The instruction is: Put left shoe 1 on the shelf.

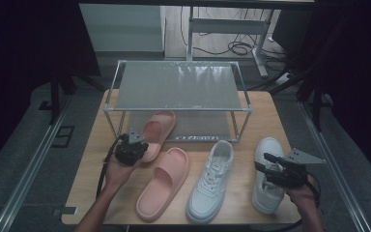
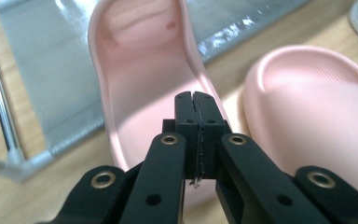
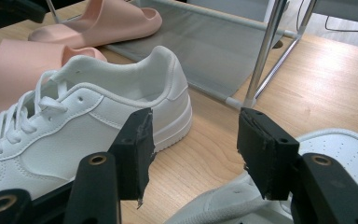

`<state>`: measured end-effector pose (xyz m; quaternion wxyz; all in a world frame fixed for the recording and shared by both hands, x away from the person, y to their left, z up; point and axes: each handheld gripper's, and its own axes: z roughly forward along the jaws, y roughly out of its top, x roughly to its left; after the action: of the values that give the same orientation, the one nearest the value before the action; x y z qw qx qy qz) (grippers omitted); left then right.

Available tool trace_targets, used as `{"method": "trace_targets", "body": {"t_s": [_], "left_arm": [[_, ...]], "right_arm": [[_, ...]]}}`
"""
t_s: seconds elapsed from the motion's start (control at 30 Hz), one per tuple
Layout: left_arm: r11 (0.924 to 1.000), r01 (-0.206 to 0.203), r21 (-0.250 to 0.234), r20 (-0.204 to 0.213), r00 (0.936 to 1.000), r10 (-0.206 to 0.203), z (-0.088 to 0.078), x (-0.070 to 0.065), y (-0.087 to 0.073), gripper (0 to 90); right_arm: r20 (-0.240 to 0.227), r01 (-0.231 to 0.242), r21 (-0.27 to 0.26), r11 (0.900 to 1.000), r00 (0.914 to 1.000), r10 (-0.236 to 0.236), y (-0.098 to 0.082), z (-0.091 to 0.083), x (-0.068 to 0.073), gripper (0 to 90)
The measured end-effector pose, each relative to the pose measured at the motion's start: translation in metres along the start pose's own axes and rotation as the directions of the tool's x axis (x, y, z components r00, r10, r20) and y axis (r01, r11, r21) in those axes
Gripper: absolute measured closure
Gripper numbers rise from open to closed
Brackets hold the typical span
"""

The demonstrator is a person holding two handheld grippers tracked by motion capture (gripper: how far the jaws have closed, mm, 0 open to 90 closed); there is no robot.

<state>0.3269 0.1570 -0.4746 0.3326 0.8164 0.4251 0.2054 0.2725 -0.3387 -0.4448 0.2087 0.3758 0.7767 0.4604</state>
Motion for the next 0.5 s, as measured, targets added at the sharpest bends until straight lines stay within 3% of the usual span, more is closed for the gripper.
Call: {"method": "trace_targets", "body": {"t_s": [0.3, 0.5], "left_arm": [[0.9998, -0.004, 0.019, 0.026, 0.9997, 0.004, -0.021, 0.000, -0.025, 90.0], [0.9991, 0.004, 0.042, 0.037, 0.9993, -0.006, -0.020, 0.001, -0.037, 90.0]], "right_arm": [[-0.002, 0.000, 0.001, 1.000, 1.0000, 0.000, 0.000, 0.000, 0.000, 46.5], [-0.005, 0.000, 0.009, 1.000, 1.0000, 0.000, 0.000, 0.002, 0.001, 46.5]]}}
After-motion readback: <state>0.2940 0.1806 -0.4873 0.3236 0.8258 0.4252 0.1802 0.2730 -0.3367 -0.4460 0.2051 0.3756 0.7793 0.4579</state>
